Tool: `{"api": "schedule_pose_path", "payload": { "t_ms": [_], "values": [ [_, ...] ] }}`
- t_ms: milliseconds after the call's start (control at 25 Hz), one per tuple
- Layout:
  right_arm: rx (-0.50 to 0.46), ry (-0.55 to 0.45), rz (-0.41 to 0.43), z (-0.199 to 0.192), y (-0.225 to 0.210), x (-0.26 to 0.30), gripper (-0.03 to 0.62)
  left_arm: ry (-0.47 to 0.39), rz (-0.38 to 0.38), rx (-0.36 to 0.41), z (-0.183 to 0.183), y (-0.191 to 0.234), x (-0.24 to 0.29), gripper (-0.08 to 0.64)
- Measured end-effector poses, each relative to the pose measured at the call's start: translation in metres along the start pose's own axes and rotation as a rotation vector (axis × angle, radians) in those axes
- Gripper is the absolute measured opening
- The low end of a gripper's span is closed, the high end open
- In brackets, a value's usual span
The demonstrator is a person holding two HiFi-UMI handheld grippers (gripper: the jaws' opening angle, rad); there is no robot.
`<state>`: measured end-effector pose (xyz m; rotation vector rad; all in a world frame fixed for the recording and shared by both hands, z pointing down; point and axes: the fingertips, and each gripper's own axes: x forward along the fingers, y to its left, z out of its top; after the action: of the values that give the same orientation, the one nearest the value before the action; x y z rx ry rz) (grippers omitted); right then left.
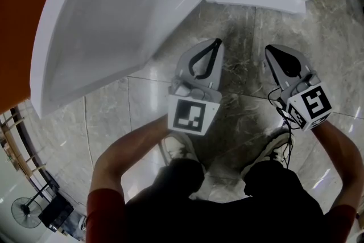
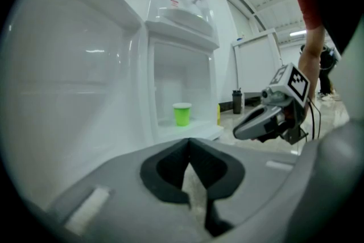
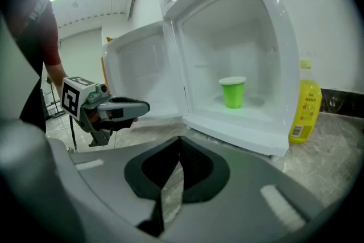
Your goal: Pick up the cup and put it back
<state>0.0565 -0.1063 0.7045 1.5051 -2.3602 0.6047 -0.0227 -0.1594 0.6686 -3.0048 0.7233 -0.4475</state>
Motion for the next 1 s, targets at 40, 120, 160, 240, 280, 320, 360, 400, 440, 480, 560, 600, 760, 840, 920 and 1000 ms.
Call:
{"api": "schedule_pose_path", "payload": {
  "t_ms": [40, 120, 160, 240, 280, 320, 360, 400, 440, 480, 560, 600, 760, 840, 920, 1000],
  "values": [
    [0.002, 0.008, -0.003, -0.001, -0.001, 0.000, 0.002, 0.000, -0.002, -0.003, 0.000, 0.000, 0.001, 0.002],
    [0.004, 0.017, -0.016, -0.004, -0.004, 0.000, 0.002, 0.000, -0.020, -0.006, -0.001, -0.003, 0.003, 0.001],
    [-0.003, 0.019, -0.028, -0.004, -0.007, 0.000, 0.002, 0.001, -0.040, 0.004, -0.002, -0.005, 0.005, 0.002],
    [-0.038, 0.026, -0.044, -0.002, -0.012, 0.001, 0.002, 0.013, -0.093, 0.040, -0.003, -0.010, 0.008, 0.000],
    [-0.058, 0.033, -0.044, 0.000, -0.014, 0.001, 0.003, 0.024, -0.109, 0.047, -0.002, -0.012, 0.008, 0.000],
    [-0.065, 0.038, -0.041, 0.002, -0.015, 0.000, 0.003, 0.037, -0.114, 0.046, -0.001, -0.012, 0.009, 0.000],
    [-0.056, 0.040, -0.036, 0.006, -0.016, -0.002, 0.003, 0.048, -0.112, 0.041, 0.001, -0.012, 0.009, 0.000],
    [-0.040, 0.039, -0.031, 0.009, -0.015, -0.006, 0.003, 0.055, -0.107, 0.036, 0.004, -0.012, 0.009, 0.000],
    [-0.020, 0.037, -0.028, 0.012, -0.014, -0.010, 0.002, 0.062, -0.101, 0.027, 0.009, -0.012, 0.008, 0.000],
    [0.008, 0.031, -0.030, 0.015, -0.012, -0.016, 0.002, 0.074, -0.093, 0.014, 0.013, -0.012, 0.005, 0.000],
    [0.084, 0.020, -0.055, 0.022, -0.012, -0.030, 0.002, 0.107, -0.082, -0.007, 0.024, -0.013, -0.003, 0.002],
    [0.118, 0.022, -0.071, 0.026, -0.011, -0.038, 0.002, 0.120, -0.077, -0.014, 0.031, -0.014, -0.010, 0.002],
    [0.216, 0.050, -0.097, 0.055, 0.013, -0.077, 0.002, 0.162, -0.047, -0.086, 0.076, -0.024, -0.042, 0.002],
    [0.212, 0.071, -0.084, 0.080, 0.031, -0.097, 0.002, 0.168, -0.044, -0.113, 0.109, -0.028, -0.057, 0.000],
    [0.200, 0.073, -0.076, 0.114, 0.048, -0.119, 0.002, 0.162, -0.050, -0.128, 0.147, -0.033, -0.070, 0.002],
    [0.224, 0.057, -0.103, 0.153, 0.062, -0.142, 0.002, 0.160, -0.049, -0.130, 0.185, -0.035, -0.086, 0.002]
  ]
}}
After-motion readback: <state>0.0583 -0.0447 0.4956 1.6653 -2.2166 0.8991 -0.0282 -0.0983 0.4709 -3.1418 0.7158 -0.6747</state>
